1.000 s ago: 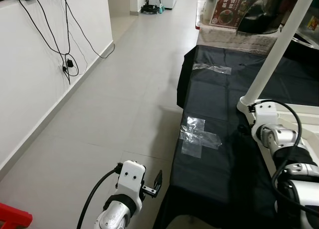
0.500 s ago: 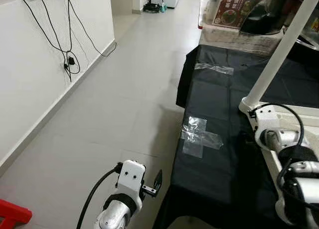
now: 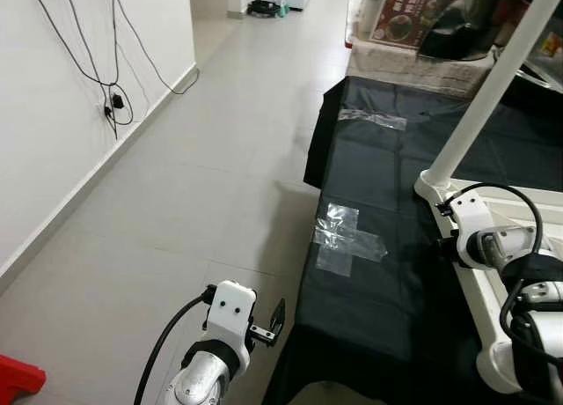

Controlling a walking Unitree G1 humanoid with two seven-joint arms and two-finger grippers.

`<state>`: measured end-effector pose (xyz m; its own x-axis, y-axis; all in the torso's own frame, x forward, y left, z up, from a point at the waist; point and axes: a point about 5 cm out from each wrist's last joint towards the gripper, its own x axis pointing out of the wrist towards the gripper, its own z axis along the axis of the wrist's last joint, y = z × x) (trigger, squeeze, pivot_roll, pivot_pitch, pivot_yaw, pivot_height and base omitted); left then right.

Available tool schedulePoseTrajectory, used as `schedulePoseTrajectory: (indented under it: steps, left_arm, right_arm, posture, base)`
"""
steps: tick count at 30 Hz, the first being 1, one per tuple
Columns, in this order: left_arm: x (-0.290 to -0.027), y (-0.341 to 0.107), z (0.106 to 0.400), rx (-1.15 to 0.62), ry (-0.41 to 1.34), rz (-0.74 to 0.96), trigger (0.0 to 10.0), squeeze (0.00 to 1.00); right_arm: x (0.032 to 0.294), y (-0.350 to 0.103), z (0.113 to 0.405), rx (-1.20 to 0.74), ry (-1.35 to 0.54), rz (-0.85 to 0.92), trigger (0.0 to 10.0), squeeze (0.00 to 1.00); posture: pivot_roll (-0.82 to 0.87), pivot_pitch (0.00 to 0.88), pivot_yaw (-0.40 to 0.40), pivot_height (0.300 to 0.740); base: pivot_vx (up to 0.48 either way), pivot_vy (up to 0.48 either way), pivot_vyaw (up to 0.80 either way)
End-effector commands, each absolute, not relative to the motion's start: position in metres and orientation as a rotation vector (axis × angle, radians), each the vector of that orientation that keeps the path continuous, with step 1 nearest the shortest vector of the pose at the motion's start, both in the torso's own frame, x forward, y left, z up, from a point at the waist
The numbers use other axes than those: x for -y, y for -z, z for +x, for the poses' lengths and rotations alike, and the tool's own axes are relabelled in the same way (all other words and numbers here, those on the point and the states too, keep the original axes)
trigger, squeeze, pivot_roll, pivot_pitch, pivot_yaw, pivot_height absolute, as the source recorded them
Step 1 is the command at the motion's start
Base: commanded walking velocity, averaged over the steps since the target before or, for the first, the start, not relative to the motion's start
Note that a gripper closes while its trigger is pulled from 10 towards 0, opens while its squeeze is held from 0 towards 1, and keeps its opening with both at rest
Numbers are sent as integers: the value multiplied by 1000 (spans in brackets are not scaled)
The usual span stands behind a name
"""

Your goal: Building children table

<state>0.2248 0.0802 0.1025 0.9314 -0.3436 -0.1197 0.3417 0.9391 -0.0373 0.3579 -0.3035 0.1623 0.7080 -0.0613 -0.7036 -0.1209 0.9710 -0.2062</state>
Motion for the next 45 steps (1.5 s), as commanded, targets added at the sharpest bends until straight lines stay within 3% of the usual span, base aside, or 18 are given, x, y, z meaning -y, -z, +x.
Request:
schedulePoseTrajectory:
  steps: [1,3,7,8,20,27,38,45]
  left_arm:
    - [-78,-101,224,-141,357,-26,10000,0]
    - [-79,-101,225,-143,356,-24,10000,0]
    - [-79,-101,226,-144,356,-22,10000,0]
    - [-79,-100,227,-144,356,-20,10000,0]
    - [-79,-100,228,-146,357,-14,10000,0]
    - [-80,-99,228,-147,361,-12,10000,0]
    - [-80,-96,228,-151,362,-6,10000,0]
    - [-80,-96,228,-152,366,-4,10000,0]
  right_arm:
    - [289,-151,357,-835,-156,-222,0,0]
    - [273,-155,360,-821,-333,-221,0,0]
    - [263,-157,358,-805,-494,-242,0,0]
    - [255,-157,354,-793,-618,-274,0,0]
    - [244,-149,324,-788,-989,-413,0,0]
    - [250,-144,301,-802,-1151,-556,0,0]
    - [262,-146,285,-790,-1304,-725,0,0]
    - [256,-146,281,-744,-1407,-845,0,0]
  posture:
    - [52,179,-102,740]
    - [48,179,-99,740]
    - [47,178,-98,740]
    - [46,174,-96,740]
    - [50,169,-95,740]
    - [54,153,-91,740]
    - [53,139,-89,740]
    - [59,131,-87,740]
  base:
    - [0,0,0]
    - [0,0,0]
    - [0,0,0]
    - [0,0,0]
    - [0,0,0]
    - [0,0,0]
    - [0,0,0]
    - [0,0,0]
